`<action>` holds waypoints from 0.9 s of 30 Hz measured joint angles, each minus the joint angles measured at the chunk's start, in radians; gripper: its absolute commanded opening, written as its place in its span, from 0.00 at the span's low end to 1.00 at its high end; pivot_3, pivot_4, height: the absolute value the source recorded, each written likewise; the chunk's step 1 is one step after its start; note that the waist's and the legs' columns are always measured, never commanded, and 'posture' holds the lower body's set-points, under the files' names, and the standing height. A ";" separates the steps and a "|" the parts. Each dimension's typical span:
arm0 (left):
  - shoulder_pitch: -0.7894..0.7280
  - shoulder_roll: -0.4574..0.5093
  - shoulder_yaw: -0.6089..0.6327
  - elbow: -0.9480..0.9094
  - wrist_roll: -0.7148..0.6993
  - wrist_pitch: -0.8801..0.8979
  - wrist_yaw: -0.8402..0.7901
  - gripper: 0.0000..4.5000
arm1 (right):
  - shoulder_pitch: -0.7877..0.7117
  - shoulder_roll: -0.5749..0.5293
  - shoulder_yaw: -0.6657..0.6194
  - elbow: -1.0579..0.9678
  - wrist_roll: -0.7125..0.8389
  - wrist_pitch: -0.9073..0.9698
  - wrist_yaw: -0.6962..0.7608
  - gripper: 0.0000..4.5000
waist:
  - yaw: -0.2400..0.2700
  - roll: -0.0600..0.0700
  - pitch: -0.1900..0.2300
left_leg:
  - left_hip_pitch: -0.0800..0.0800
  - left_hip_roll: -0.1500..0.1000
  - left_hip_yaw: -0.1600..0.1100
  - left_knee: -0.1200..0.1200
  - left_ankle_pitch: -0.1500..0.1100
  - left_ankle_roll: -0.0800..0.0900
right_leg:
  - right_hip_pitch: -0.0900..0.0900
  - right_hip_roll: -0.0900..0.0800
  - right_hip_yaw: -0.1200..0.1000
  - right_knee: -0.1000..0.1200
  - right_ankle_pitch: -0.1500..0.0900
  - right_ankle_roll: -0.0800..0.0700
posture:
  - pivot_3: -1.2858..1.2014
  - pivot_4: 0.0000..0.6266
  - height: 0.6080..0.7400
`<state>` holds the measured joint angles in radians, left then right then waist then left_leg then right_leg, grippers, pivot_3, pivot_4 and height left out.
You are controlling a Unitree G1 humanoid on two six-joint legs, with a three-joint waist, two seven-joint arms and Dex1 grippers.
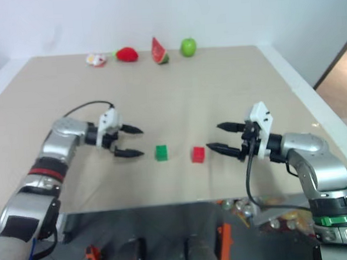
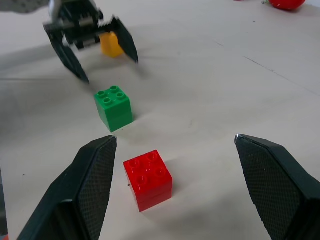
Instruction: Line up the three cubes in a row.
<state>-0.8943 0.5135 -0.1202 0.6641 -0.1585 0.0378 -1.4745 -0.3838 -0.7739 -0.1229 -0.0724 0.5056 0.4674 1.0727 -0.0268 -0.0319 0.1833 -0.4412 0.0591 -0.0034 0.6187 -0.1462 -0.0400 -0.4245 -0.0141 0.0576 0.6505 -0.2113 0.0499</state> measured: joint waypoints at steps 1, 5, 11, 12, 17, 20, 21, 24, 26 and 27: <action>0.009 0.015 0.009 -0.045 -0.018 0.036 -0.008 0.97 | -0.005 0.000 0.002 0.002 0.000 0.000 0.002 0.87 | 0.000 0.000 0.000 | 0.000 0.000 0.000 0.000 0.000 0.000 | 0.000 0.000 0.000 0.000 0.000 0.000 | 0.52 0.24 1.00; 0.111 0.099 0.053 -0.338 -0.128 0.230 -0.012 0.97 | -0.049 0.008 0.012 0.027 -0.003 -0.006 0.013 0.87 | -0.005 0.000 0.000 | 0.001 0.001 0.000 0.000 0.000 0.000 | 0.000 0.000 0.000 0.000 0.000 -0.001 | 0.52 0.24 1.00; 0.229 0.148 0.189 -0.464 -0.196 0.342 0.158 0.97 | -0.122 0.057 0.054 0.059 -0.048 -0.042 -0.010 0.87 | -0.017 0.000 0.000 | 0.003 0.002 0.000 0.000 0.000 0.000 | 0.000 0.001 -0.001 0.002 0.001 -0.002 | 0.52 0.24 1.00; 0.249 0.150 0.220 -0.470 -0.200 0.355 0.206 0.97 | -0.132 0.070 0.070 0.061 -0.057 -0.048 -0.011 0.87 | -0.017 0.000 0.000 | 0.003 0.002 0.000 0.000 0.000 0.000 | 0.000 0.001 -0.001 0.002 0.001 -0.002 | 0.52 0.24 1.00; 0.330 0.168 0.332 -0.454 -0.195 0.355 0.391 0.97 | -0.147 0.115 0.123 0.077 -0.078 -0.063 -0.006 0.87 | -0.017 0.000 0.000 | 0.002 0.002 0.000 0.000 0.000 0.000 | 0.000 0.001 -0.001 0.002 0.001 -0.002 | 0.52 0.24 1.00; 0.420 0.172 0.362 -0.447 -0.189 0.316 0.448 0.97 | -0.177 0.135 0.136 0.095 -0.080 -0.069 0.001 0.87 | -0.017 0.000 0.000 | 0.003 0.002 0.002 -0.001 0.000 0.000 | 0.000 0.001 0.000 0.002 0.000 -0.002 | 0.52 0.24 1.00; 0.457 0.171 0.360 -0.440 -0.183 0.302 0.450 0.97 | -0.186 0.137 0.138 0.099 -0.081 -0.073 0.004 0.87 | -0.017 0.000 0.000 | 0.002 0.002 0.002 -0.001 0.000 0.000 | 0.000 0.001 0.000 0.001 0.000 -0.002 | 0.52 0.24 1.00; 0.499 0.170 0.351 -0.398 -0.172 0.260 0.440 0.97 | -0.189 0.140 0.148 0.101 -0.081 -0.077 0.018 0.87 | -0.013 0.000 0.000 | 0.002 0.003 0.002 -0.001 0.000 0.000 | -0.001 0.001 -0.001 0.001 0.000 -0.003 | 0.52 0.24 1.00; 0.499 0.173 0.350 -0.364 -0.168 0.225 0.430 0.97 | -0.189 0.148 0.162 0.100 -0.081 -0.077 0.026 0.87 | -0.009 0.000 0.000 | 0.002 0.003 0.002 -0.001 0.000 0.000 | -0.001 0.001 -0.001 0.001 0.000 -0.003 | 0.52 0.24 1.00; 0.498 0.175 0.349 -0.352 -0.166 0.213 0.422 0.97 | -0.189 0.149 0.164 0.100 -0.081 -0.077 0.032 0.87 | -0.009 0.000 0.000 | 0.002 0.003 0.002 -0.001 0.000 0.000 | -0.001 0.001 -0.001 0.001 0.001 -0.003 | 0.52 0.24 1.00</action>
<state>-0.3961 0.6880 0.2291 0.3124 -0.3248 0.2511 -1.0522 -0.5725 -0.6248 0.0412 0.0276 0.4249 0.3904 1.1049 -0.0355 -0.0319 0.1834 -0.4388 0.0621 -0.0013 0.6181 -0.1462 -0.0401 -0.4252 -0.0134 0.0568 0.6520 -0.2107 0.0465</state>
